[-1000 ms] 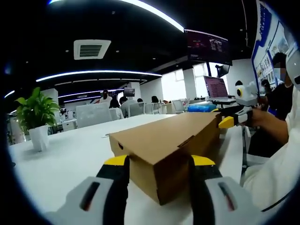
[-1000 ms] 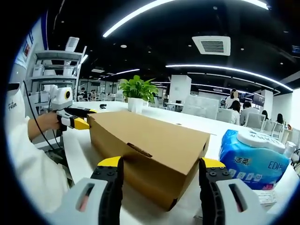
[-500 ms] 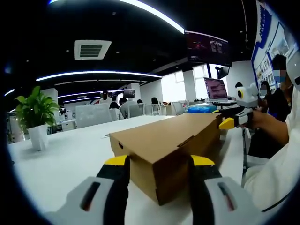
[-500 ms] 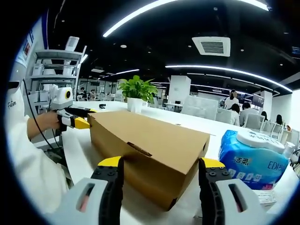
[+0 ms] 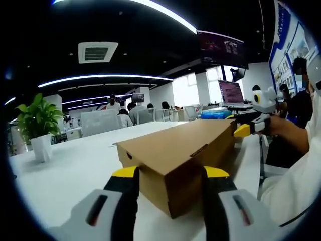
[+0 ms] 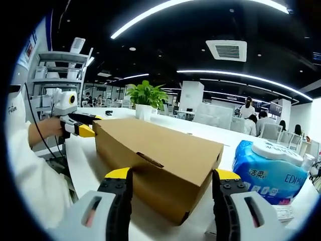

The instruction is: Operate the shoe box by opening the lid, removing the specified soft item, and placing it in the target area until the item is outside and the box remains undamaged.

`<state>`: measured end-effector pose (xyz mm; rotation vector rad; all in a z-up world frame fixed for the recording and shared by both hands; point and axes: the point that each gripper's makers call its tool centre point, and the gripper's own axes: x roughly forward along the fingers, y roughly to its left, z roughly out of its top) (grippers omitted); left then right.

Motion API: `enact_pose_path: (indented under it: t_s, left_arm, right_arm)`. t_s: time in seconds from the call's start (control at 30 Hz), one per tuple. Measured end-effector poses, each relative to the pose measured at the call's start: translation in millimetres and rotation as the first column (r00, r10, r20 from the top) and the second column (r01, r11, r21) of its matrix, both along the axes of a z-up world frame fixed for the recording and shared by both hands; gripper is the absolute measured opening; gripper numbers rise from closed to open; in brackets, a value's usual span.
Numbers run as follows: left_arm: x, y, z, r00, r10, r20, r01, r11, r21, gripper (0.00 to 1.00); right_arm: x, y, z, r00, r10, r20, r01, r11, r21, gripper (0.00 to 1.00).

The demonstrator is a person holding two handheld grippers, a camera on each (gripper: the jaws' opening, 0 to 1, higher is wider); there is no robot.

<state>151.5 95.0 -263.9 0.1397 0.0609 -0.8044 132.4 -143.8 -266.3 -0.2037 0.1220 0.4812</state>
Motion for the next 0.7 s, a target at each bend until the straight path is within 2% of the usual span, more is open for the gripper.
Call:
enact_pose_path:
  t_s: [0.33, 0.47, 0.7]
  left_arm:
    - [-0.8, 1.1, 0.1, 1.000, 0.001, -0.009, -0.001, 1.000, -0.001, 0.50]
    - [-0.7, 1.3, 5.8, 1.000, -0.004, -0.023, 0.003, 0.999, -0.047, 0.53]
    - [-0.7, 2.3, 5.0, 1.000, 0.004, -0.027, -0.004, 1.000, -0.031, 0.54]
  right_arm:
    - [1.0, -0.5, 0.5, 1.000, -0.007, -0.002, 0.007, 1.000, -0.002, 0.68]
    - [1.2, 1.0, -2.2, 1.000, -0.001, -0.012, 0.001, 1.000, -0.020, 0.68]
    - [1.2, 0.5, -1.2, 1.000, -0.005, -0.028, 0.004, 0.999, -0.033, 0.71]
